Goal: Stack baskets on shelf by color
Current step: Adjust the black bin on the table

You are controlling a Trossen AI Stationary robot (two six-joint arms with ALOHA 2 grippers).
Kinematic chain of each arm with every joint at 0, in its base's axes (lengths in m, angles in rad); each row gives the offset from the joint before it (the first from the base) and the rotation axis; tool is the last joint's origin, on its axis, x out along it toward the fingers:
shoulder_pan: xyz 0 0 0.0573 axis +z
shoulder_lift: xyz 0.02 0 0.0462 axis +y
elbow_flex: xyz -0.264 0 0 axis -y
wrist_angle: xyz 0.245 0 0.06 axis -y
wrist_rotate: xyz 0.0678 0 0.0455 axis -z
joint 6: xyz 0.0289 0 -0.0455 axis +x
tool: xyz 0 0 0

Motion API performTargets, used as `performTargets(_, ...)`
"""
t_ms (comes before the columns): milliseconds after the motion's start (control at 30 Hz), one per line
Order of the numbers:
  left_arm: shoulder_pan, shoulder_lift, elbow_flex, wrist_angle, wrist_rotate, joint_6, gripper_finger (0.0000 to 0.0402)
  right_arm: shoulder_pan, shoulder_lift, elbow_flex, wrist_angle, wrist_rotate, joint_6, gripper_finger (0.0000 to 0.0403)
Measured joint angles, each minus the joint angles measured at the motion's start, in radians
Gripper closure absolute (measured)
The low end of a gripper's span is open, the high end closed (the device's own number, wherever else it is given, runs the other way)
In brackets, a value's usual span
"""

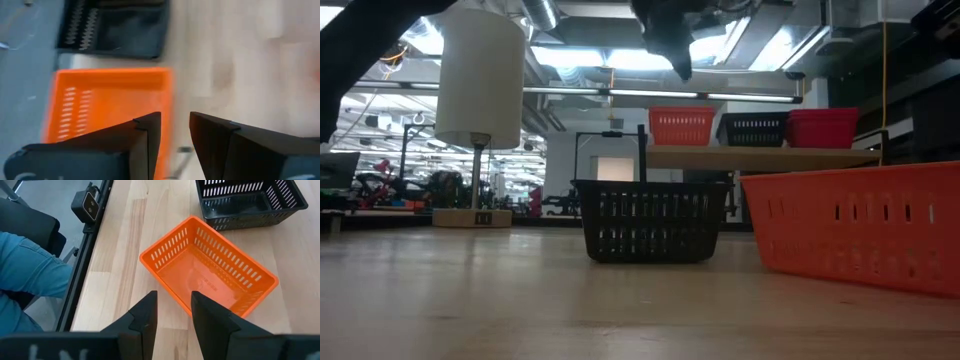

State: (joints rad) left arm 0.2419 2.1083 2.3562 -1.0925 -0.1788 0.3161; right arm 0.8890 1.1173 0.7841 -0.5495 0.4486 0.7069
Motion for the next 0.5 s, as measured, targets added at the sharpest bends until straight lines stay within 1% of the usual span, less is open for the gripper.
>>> performTargets(67, -0.020, -0.002, 0.000, -0.012, 0.074, -0.042, 0.0307, 0.000, 0.000, 0.000, -0.002, -0.005, 0.011, 0.0286)
performTargets(200, -0.078, 0.002, 0.000, -0.035, 0.297, -0.091, 0.0305, 0.000, 0.000, 0.000, -0.002, -0.005, 0.025, 0.0286)
performTargets(267, -0.120, 0.015, 0.001, -0.059, 0.365, -0.124, 0.0307, 0.000, 0.000, 0.000, -0.002, -0.005, 0.026, 0.0286)
performTargets(333, -0.167, 0.028, -0.009, -0.109, 0.371, -0.160, 0.0307, 0.000, 0.000, 0.000, -0.003, -0.006, 0.026, 0.0286)
performTargets(400, -0.218, 0.036, -0.038, -0.117, 0.347, -0.187, 0.0307, 0.000, 0.000, -0.003, 0.002, -0.006, 0.026, 0.0286)
performTargets(500, -0.289, 0.041, -0.092, -0.201, 0.296, -0.208, 0.0306, 0.000, 0.000, -0.003, -0.005, -0.006, 0.026, 0.0286)
